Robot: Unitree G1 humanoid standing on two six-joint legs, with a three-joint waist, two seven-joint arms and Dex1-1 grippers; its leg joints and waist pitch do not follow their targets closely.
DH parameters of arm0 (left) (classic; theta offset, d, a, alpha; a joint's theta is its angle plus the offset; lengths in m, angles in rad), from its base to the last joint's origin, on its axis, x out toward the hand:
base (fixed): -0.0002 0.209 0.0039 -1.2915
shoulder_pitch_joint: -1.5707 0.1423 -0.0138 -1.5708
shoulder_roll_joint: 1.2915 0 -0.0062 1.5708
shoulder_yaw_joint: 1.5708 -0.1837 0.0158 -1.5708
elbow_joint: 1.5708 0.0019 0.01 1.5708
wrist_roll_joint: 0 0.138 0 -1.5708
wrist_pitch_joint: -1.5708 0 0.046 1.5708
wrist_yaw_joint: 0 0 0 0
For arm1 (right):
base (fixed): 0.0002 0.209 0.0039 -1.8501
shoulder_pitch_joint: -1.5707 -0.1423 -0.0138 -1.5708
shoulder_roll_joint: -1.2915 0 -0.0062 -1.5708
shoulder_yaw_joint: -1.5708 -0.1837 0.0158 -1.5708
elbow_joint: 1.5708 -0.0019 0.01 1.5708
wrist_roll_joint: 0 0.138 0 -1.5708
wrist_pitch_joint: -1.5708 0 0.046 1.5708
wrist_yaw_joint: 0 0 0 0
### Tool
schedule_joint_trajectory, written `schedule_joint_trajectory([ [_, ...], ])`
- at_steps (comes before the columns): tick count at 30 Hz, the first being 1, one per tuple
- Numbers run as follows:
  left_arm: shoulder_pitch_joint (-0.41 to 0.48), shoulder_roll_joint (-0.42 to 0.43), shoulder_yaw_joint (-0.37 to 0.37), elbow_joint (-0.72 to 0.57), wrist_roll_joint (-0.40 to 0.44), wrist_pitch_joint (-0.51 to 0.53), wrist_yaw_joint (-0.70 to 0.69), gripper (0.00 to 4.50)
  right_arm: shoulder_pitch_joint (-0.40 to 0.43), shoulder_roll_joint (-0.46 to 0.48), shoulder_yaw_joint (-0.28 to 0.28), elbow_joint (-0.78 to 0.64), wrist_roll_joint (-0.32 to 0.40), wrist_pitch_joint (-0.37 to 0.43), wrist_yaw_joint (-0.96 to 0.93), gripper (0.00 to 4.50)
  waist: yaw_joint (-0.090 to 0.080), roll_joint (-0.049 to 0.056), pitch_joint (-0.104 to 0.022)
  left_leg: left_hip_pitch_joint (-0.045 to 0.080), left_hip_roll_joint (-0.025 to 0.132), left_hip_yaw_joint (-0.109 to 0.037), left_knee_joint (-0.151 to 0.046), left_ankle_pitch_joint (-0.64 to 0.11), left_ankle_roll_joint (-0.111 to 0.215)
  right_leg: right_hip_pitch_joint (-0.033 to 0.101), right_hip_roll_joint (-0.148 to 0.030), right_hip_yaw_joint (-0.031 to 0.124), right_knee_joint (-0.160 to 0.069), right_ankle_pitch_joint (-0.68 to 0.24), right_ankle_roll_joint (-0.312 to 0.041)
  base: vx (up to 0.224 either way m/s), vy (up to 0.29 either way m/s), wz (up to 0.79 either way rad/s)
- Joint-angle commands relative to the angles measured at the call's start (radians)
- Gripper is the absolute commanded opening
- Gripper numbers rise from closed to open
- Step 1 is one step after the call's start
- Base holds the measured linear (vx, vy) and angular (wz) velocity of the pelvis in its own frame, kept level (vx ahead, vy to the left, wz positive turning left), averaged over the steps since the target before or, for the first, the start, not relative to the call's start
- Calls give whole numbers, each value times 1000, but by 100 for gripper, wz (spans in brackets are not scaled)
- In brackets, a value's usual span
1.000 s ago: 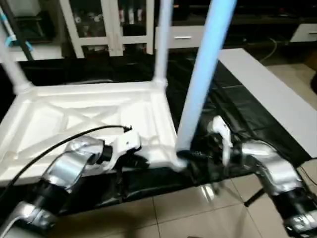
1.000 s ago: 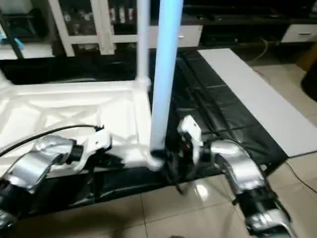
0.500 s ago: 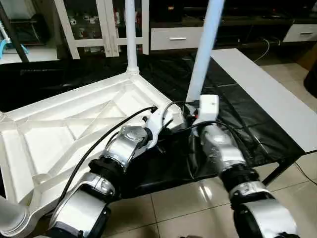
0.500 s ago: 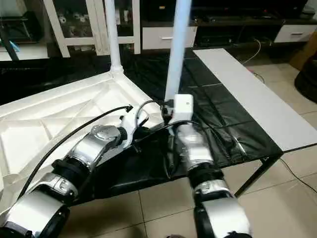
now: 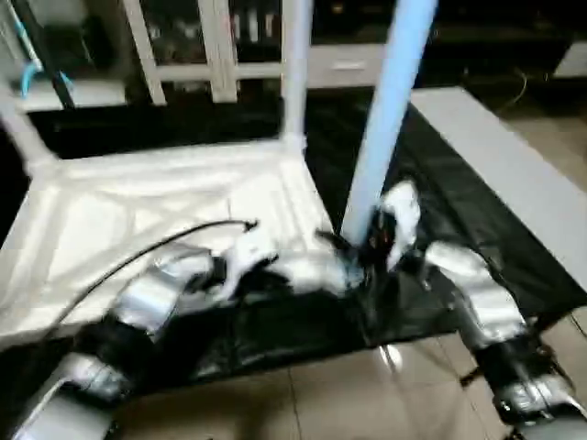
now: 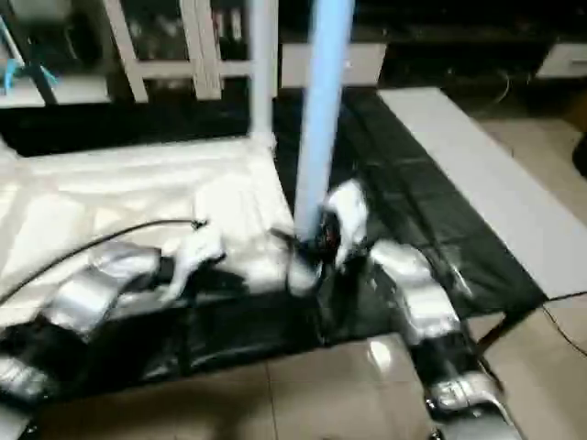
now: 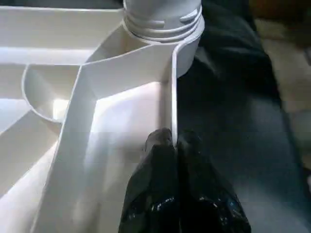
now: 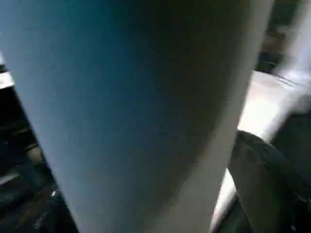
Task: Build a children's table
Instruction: Rotate leg to tighten
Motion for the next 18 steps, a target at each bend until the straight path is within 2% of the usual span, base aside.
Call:
schedule_joint_trajectory([
  [1, 33, -2, -59, -58, -30, 13, -95, 0, 39, -93, 26, -54, -40, 54, 108, 370, -6, 5, -57, 17, 12, 11, -73, -266, 54, 51, -13, 17, -51, -176, -257, 0, 0, 0],
  [2, 35, 1, -49, -60, -30, 13, -99, 0, 58, -127, 40, -84, -41, 63, 157, 370, -3, 6, -53, 19, 13, 13, -74, -285, 55, 49, -15, 21, -54, -193, -254, 0, 0, 0],
  [4, 38, 13, -35, -57, -24, 2, -116, 0, 83, -181, 54, -132, -22, 88, 223, 370, 1, 5, -54, 20, 12, 13, -74, -292, 51, 48, -16, 21, -59, -213, -248, 0, 0, 0],
  [7, 45, 32, -23, -80, -32, 10, -124, 0, 113, -224, 64, -192, 8, 100, 267, 370, 0, -3, -51, 12, 10, 9, -76, -323, 46, 50, -22, 22, -66, -309, -212, 0, 0, 0],
  [11, 50, 45, -26, -117, -47, 39, -127, 0, 120, -219, 59, -201, 3, 86, 265, 370, -2, -3, -50, 12, 11, 7, -77, -325, 38, 43, -22, 22, -71, -356, -191, 0, 0, 0],
  [15, 62, 43, -26, -147, -55, 60, -131, 0, 103, -178, 19, -179, 21, 90, 248, 370, -4, -3, -53, 15, 11, 8, -75, -310, 37, 40, -18, 22, -67, -310, -206, 0, 0, 0],
  [17, 64, 42, -22, -149, -55, 62, -134, 0, 100, -174, 11, -175, 26, 97, 248, 370, -3, -1, -54, 13, 11, 8, -76, -295, 39, 43, -17, 21, -62, -279, -212, 0, 0, 0],
  [18, 66, 43, -21, -151, -54, 62, -135, 0, 99, -175, 11, -172, 27, 105, 251, 354, -2, -1, -55, 12, 10, 8, -75, -281, 40, 45, -17, 21, -60, -258, -218, 0, 0, 0],
])
